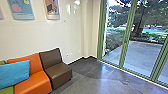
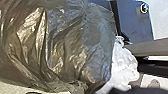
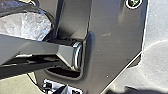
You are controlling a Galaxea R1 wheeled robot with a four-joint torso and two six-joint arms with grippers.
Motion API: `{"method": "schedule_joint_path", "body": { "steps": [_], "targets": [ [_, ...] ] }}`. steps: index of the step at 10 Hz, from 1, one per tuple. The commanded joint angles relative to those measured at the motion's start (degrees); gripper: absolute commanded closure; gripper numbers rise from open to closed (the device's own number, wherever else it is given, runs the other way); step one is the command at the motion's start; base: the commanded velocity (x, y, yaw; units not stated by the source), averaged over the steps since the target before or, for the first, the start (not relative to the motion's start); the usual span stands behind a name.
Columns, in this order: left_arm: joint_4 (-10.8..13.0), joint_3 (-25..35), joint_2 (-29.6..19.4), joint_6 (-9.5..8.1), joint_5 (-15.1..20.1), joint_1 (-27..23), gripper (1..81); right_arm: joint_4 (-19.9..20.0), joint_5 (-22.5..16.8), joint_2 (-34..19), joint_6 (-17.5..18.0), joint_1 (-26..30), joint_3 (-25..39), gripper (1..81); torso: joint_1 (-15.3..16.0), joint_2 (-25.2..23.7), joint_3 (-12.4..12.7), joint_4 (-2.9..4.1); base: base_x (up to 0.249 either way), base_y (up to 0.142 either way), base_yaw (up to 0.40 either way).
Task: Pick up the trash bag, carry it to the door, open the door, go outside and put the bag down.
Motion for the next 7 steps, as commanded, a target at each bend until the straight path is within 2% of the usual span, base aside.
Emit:
{"method": "schedule_joint_path", "body": {
  "steps": [1,7],
  "targets": [
    [0.43,0.22,0.13,0.21,3.84,-2.84,81.1,-0.04,-4.00,-0.38,-0.27,2.64,0.03,1.0,0.00,0.00,0.00,0.00,0.000,0.000,-0.341],
    [0.43,0.22,0.13,0.21,3.84,-2.84,81.1,-0.04,-3.91,-0.29,-0.27,2.56,-0.05,1.0,0.00,0.00,0.00,0.00,0.000,0.000,-0.341]
  ]
}}
